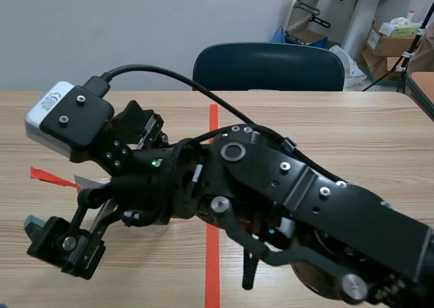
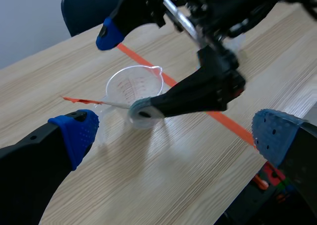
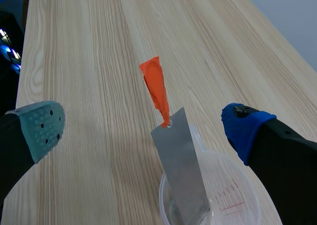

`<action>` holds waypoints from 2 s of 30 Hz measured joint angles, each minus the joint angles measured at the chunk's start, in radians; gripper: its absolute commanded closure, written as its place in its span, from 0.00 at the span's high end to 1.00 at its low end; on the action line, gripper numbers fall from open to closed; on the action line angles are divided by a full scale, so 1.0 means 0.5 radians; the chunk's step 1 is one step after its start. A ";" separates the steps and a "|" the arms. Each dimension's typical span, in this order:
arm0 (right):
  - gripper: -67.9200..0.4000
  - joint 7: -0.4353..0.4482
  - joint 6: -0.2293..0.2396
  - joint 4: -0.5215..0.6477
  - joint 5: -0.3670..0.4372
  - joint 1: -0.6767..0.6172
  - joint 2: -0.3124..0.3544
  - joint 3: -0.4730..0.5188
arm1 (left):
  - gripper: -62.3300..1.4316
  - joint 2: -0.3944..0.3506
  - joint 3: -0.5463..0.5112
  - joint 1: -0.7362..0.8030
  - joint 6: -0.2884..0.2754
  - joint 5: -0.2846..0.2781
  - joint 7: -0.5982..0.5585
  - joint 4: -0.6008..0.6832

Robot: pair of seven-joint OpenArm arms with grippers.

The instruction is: Do the redox reaction experiment

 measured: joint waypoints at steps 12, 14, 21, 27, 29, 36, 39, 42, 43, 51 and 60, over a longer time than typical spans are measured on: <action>0.95 0.002 -0.372 -0.369 -0.135 0.082 -0.328 -0.115 | 1.00 -0.001 0.000 0.044 0.004 0.001 -0.034 -0.004; 0.84 0.001 -0.384 -0.369 -0.135 0.082 -0.335 -0.125 | 1.00 -0.001 0.000 0.044 0.004 0.001 -0.027 -0.004; 0.63 0.001 -0.429 -0.369 -0.134 0.081 -0.336 -0.130 | 1.00 -0.001 0.000 0.044 0.004 0.001 -0.026 -0.004; 0.63 -0.010 -0.429 -0.375 -0.134 0.081 -0.354 -0.130 | 1.00 -0.001 0.000 0.044 0.004 0.001 -0.026 -0.004; 0.60 -0.014 -0.429 -0.394 -0.134 0.081 -0.388 -0.130 | 1.00 -0.001 0.000 0.044 0.004 0.001 -0.027 -0.004; 0.48 -0.024 -0.437 -0.465 -0.134 0.081 -0.434 -0.130 | 1.00 -0.001 0.000 0.044 0.004 0.001 -0.079 -0.004; 0.40 -0.021 -0.468 -0.465 -0.134 0.081 -0.435 -0.130 | 1.00 -0.001 0.000 0.043 0.004 0.001 -0.081 -0.004; 0.31 -0.022 -0.503 -0.465 -0.134 0.081 -0.433 -0.128 | 1.00 -0.001 0.000 0.043 0.004 0.001 -0.080 -0.004; 0.27 -0.021 -0.503 -0.465 -0.134 0.081 -0.433 -0.128 | 1.00 -0.001 0.000 0.043 0.004 0.001 -0.080 -0.004; 0.05 -0.022 -0.502 -0.465 -0.134 0.081 -0.434 -0.129 | 1.00 -0.001 0.000 0.043 0.004 0.001 -0.080 -0.004; 0.01 -0.029 -0.494 -0.464 -0.293 0.081 -0.435 -0.129 | 1.00 -0.001 0.000 0.034 0.004 0.001 -0.057 -0.004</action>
